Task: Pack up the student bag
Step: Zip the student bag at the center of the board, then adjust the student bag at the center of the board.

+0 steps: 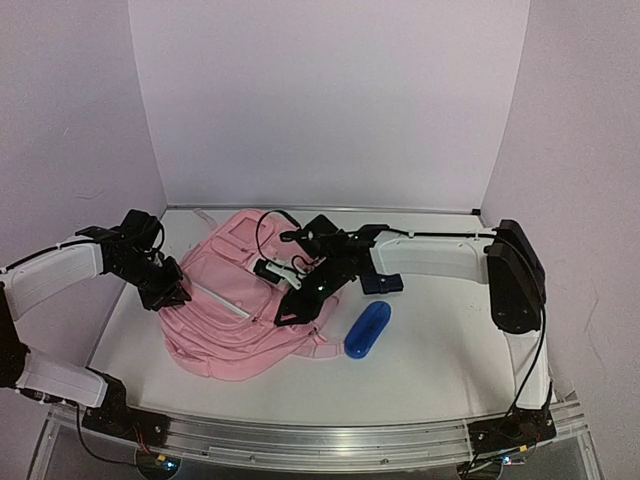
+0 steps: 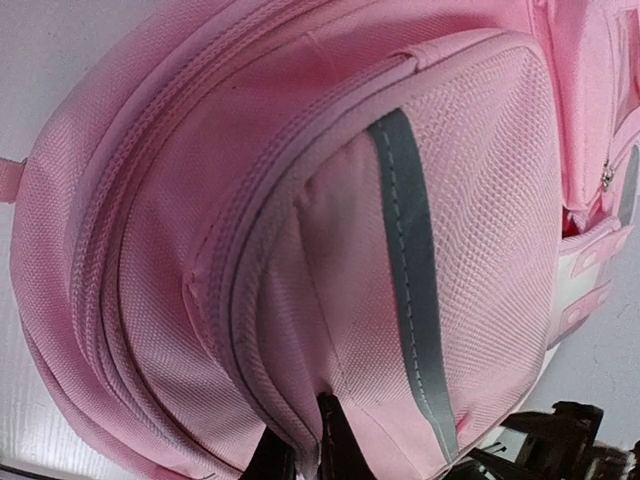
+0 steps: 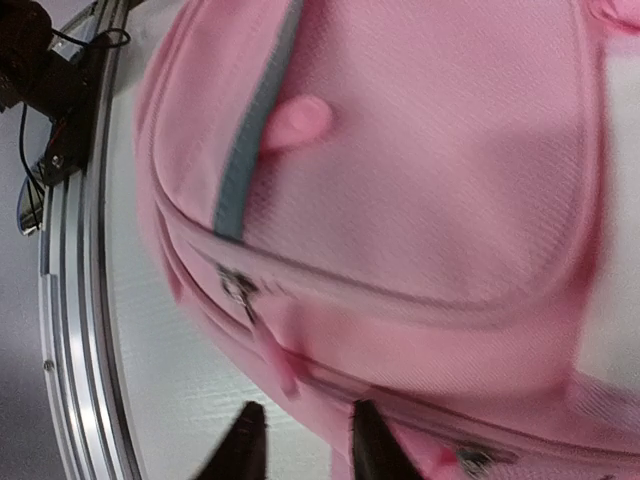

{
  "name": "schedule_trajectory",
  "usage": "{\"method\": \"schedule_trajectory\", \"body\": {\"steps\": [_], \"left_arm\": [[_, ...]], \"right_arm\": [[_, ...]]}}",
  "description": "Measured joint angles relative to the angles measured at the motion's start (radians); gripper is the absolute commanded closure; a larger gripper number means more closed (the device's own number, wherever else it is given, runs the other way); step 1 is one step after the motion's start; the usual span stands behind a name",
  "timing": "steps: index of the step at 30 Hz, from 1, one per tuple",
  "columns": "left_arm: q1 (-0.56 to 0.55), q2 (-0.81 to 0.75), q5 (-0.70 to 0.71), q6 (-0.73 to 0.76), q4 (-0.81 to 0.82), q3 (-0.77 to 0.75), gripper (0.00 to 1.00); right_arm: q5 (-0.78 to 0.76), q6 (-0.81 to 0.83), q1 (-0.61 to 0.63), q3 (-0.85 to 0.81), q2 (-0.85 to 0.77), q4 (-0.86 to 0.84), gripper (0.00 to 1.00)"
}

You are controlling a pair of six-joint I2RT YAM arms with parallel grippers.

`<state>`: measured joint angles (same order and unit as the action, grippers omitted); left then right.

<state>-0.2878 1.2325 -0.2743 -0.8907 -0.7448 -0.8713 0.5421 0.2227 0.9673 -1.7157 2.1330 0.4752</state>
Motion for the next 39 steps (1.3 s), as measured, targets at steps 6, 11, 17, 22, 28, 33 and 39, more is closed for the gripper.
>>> {"method": "schedule_trajectory", "body": {"steps": [6, 11, 17, 22, 28, 33, 39], "left_arm": [[0.014, 0.007, 0.059, 0.082, -0.083, -0.065, 0.41], [0.017, 0.007, 0.070, 0.164, -0.136, -0.190, 0.18], [0.006, 0.037, 0.042, 0.288, -0.179, -0.357, 0.14], [-0.060, 0.131, 0.024, 0.322, -0.200, -0.404, 0.15], [-0.109, 0.166, 0.014, 0.235, -0.187, -0.298, 0.16], [-0.112, 0.123, 0.008, 0.137, -0.179, -0.177, 0.16], [-0.118, 0.109, 0.031, 0.034, -0.191, -0.090, 0.17]], "right_arm": [[-0.004, -0.016, -0.120, -0.053, -0.022, 0.085, 0.20], [0.023, -0.028, -0.237, -0.071, -0.100, 0.138, 0.11], [0.047, 0.002, -0.387, -0.020, -0.198, 0.206, 0.11], [0.048, 0.037, -0.496, -0.002, -0.179, 0.289, 0.10], [0.056, 0.034, -0.505, -0.207, -0.025, 0.332, 0.08], [0.081, -0.015, -0.478, -0.412, 0.128, 0.294, 0.06], [0.110, -0.076, -0.419, -0.581, 0.297, 0.242, 0.11]]}}
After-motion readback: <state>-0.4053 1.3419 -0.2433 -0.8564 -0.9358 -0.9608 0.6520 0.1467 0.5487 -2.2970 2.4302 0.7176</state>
